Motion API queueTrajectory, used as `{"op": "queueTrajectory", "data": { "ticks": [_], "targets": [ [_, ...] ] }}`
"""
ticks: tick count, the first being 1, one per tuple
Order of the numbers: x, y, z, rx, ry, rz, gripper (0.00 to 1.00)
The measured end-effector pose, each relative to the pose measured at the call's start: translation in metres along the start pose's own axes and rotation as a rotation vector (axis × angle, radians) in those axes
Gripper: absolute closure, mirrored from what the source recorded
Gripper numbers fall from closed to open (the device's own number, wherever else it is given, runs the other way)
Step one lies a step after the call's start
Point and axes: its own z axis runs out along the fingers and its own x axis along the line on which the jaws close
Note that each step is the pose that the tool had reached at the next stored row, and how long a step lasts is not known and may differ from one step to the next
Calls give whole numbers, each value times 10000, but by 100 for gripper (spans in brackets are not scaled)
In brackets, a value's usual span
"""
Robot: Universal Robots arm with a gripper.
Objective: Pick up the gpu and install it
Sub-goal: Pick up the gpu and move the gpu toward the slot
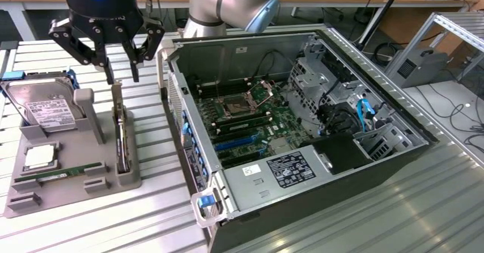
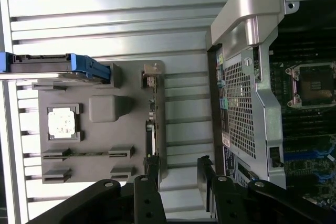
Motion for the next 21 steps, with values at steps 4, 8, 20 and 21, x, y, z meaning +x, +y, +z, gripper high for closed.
{"op": "queueTrajectory", "data": {
  "ticks": [4,8,20,21],
  "targets": [
    [0,0,6,1,1,-1,58],
    [2,-1,23,1,0,1,58],
    [11,-3,51,0,0,0,58],
    [13,-4,53,1,0,0,58]
  ]
}}
